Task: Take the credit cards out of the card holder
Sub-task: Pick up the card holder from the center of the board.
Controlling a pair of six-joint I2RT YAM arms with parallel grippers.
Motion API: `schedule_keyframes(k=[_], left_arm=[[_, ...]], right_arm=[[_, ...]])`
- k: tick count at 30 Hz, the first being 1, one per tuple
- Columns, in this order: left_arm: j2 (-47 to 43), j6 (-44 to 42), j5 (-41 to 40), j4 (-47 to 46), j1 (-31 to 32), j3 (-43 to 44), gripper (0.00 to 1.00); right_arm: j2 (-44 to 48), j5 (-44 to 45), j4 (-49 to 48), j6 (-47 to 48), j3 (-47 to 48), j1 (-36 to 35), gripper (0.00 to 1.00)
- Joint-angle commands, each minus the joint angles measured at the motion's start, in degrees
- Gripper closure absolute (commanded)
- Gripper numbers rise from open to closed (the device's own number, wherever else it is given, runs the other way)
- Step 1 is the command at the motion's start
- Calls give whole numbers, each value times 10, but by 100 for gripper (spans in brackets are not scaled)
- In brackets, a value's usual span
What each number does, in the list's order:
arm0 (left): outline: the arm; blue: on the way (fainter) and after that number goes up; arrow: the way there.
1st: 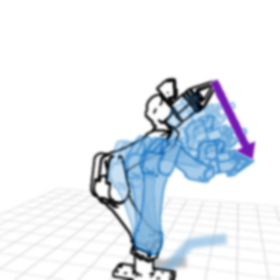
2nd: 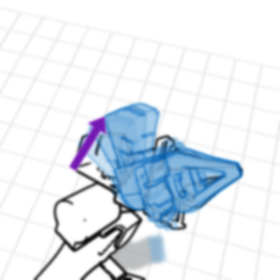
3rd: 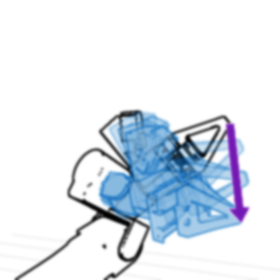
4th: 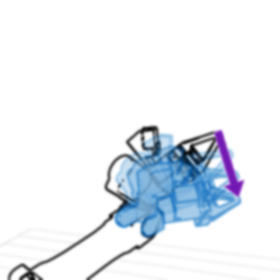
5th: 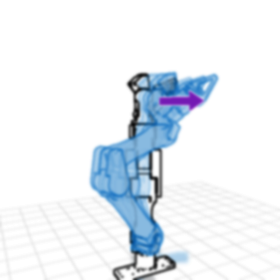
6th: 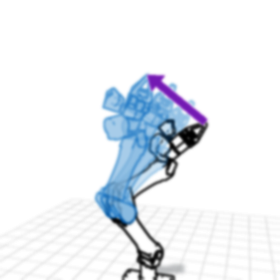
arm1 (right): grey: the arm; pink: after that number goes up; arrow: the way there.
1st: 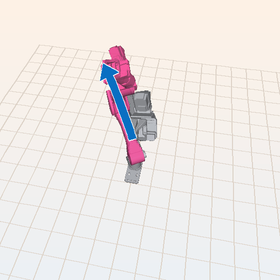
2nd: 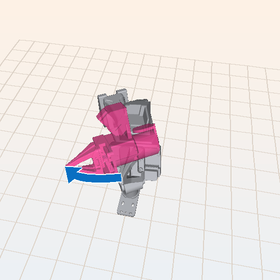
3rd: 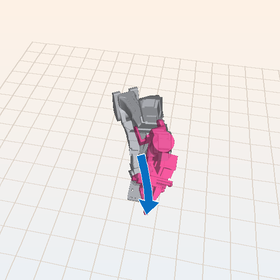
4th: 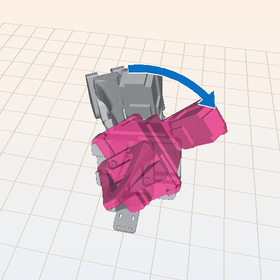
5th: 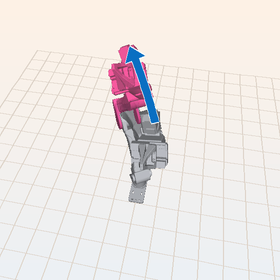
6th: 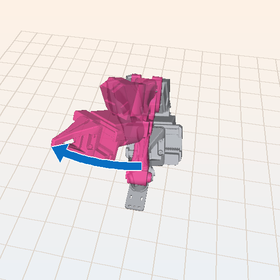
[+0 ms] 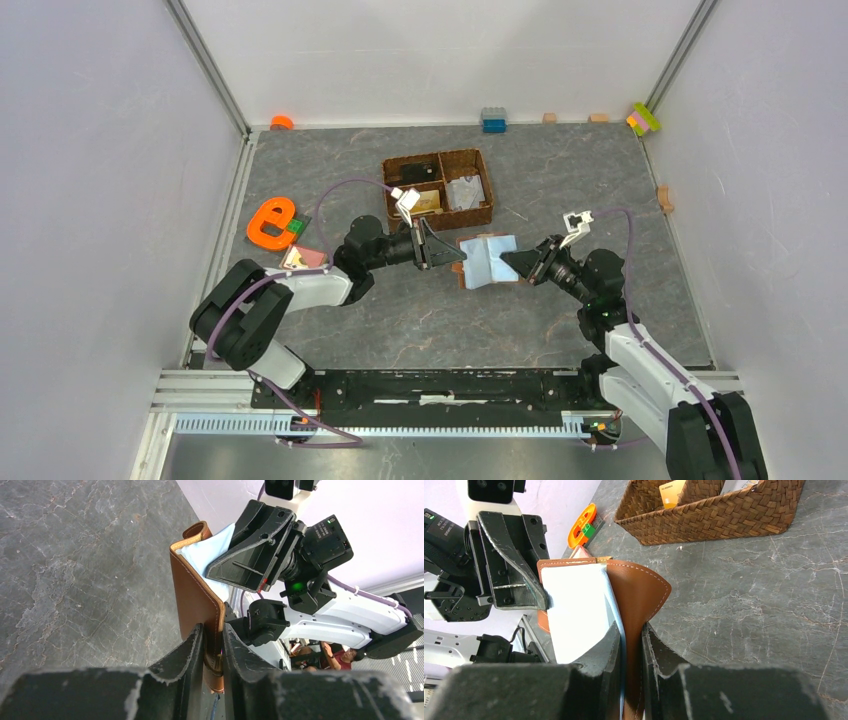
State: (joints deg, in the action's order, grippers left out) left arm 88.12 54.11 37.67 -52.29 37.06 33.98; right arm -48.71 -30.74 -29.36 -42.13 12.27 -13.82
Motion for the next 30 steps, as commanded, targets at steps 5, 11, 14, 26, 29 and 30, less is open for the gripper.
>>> schedule_keyframes(k=[5,11,14,26,29,30], left_arm=[[-9,-46,-25,70,-1,29,86],[-6,-50,-35,93,0,40,98],[-14,-58,-43,93,2,32,98],[24,-57,-38,168,4,75,98],[27,-68,-45,198,5,84,98],[28,-71,-47,204,5,87,98]], right_arm=[[4,18,5,39,12,2,98],[15,61,35,74,7,3,89],[16,61,40,84,9,3,84],[63,87,77,139,13,1,6],[84,87,68,155,11,-9,4],[92,96,73,163,13,-15,3]])
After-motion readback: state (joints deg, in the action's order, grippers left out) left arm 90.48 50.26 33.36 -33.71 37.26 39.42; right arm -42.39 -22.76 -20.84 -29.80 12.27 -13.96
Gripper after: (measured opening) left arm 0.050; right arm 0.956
